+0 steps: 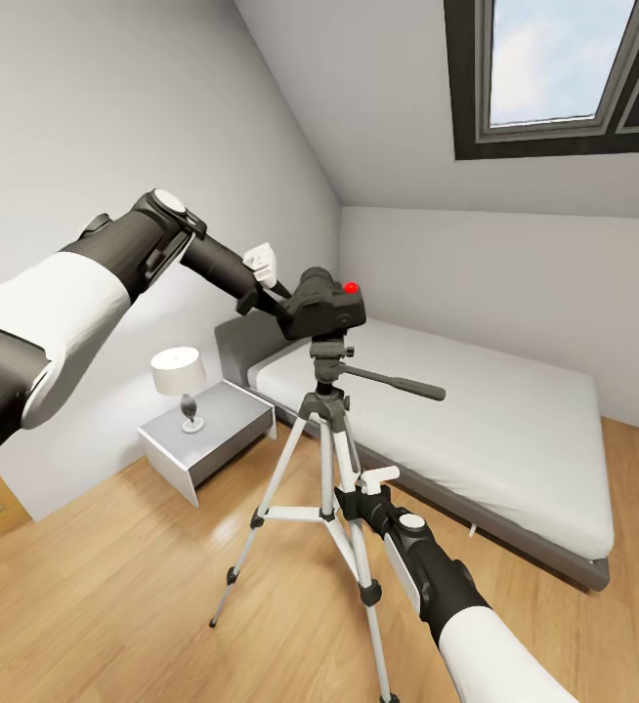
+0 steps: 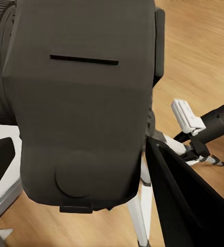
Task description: Attach the digital camera to the camera tripod in the bedroom.
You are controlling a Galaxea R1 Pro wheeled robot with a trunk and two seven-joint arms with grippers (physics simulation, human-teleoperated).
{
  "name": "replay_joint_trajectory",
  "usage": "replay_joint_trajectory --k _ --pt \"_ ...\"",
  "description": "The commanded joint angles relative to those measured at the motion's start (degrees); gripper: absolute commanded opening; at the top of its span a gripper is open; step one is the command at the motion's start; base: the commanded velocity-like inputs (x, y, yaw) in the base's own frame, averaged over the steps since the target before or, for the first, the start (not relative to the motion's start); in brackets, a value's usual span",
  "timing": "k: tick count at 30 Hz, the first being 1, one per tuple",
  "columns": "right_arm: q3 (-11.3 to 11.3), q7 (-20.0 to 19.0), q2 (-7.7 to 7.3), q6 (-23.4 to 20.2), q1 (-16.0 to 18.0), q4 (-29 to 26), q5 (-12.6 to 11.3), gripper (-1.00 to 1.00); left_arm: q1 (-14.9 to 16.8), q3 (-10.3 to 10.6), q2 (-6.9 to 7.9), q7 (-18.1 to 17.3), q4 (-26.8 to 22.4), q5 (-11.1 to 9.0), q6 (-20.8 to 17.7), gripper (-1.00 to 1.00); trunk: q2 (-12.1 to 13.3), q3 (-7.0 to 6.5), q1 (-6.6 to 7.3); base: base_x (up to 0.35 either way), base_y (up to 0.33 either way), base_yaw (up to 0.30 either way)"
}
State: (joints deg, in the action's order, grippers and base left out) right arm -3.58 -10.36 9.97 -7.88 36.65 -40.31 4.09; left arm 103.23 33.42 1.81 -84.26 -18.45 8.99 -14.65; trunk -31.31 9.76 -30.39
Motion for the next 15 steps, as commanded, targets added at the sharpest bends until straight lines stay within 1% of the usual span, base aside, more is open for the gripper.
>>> replay_joint_trajectory --k 1,8,15 --pt "-0.11 -0.24 0.03 -0.29 0.00 0.14 3.28 -1.00 0.04 -0.16 -0.07 -0.21 -0.11 0.37 -0.57 -1.00 -0.08 0.12 -0.03 0.000 0.000 0.000" --pt "-0.11 -0.23 0.03 -0.29 0.00 0.14 3.29 -1.00 0.04 -0.25 -0.57 0.25 -0.17 0.19 -0.55 -1.00 -0.08 0.12 -0.03 0.000 0.000 0.000" --pt "-0.11 -0.23 0.03 -0.29 0.00 0.14 3.29 -1.00 0.04 -0.28 -0.67 0.31 -0.11 0.16 -0.42 -1.00 -0.08 0.12 -0.03 0.000 0.000 0.000"
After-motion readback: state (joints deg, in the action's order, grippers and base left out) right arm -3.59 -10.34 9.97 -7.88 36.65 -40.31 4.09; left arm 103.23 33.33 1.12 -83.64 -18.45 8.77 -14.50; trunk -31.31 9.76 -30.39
